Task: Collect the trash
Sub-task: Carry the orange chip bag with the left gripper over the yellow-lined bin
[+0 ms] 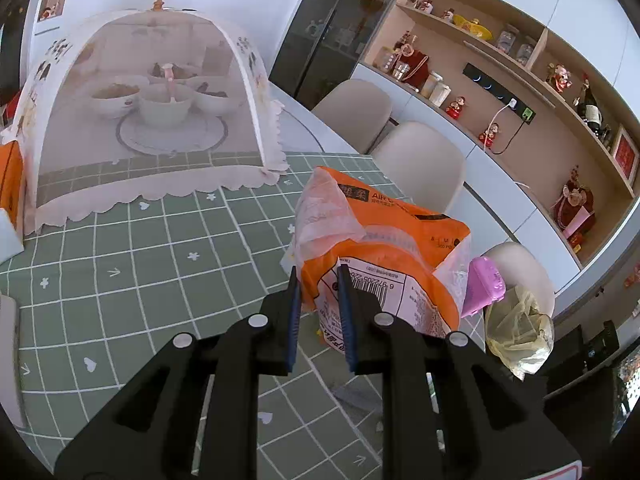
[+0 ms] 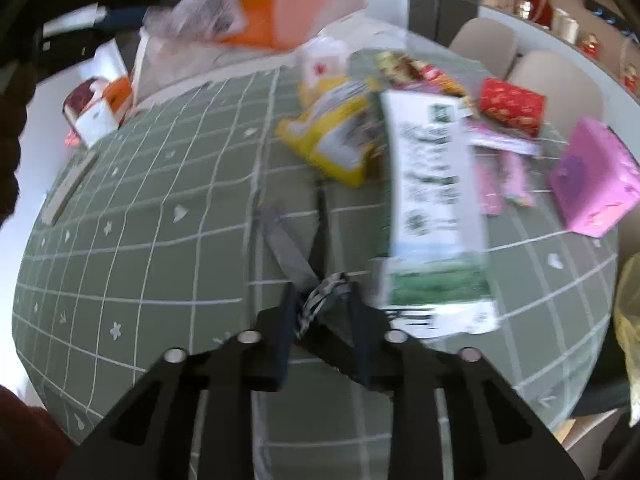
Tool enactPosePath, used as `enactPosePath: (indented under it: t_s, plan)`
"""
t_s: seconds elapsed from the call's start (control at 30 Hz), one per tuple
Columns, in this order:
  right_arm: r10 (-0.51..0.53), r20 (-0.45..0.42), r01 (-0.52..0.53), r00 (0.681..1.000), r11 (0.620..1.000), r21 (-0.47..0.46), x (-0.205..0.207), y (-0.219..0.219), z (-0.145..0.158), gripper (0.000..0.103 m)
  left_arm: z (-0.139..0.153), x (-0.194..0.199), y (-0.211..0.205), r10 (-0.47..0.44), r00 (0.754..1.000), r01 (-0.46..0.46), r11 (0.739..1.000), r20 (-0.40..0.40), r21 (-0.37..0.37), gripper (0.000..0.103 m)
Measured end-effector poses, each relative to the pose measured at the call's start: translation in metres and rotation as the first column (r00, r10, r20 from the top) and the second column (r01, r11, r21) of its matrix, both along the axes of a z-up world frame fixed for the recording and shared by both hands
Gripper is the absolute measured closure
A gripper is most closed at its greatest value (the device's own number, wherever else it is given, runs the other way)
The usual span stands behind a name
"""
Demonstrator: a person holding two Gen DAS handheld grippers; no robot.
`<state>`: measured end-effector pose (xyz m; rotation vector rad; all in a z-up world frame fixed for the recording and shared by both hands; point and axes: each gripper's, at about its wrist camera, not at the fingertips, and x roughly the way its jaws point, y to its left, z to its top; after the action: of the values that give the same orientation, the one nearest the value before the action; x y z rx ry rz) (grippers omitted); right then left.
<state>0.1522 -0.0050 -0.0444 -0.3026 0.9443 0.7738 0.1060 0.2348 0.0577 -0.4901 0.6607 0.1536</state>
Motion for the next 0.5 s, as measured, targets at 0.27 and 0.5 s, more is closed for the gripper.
enactPosePath:
  t_s: [0.27, 0.5]
  plan:
    - [-0.107, 0.037, 0.101, 0.994, 0.987, 0.124, 0.034, -0.064, 0.054, 0.088, 0.009, 0.031, -0.038, -0.043, 0.999, 0.043, 0.999, 0.016, 0.013, 0.086]
    - [-0.216, 0.074, 0.2, 0.974, 0.963, 0.178, 0.067, -0.138, 0.076, 0.088, 0.016, 0.064, -0.102, -0.135, 0.991, 0.134, 0.99, 0.02, 0.051, 0.086]
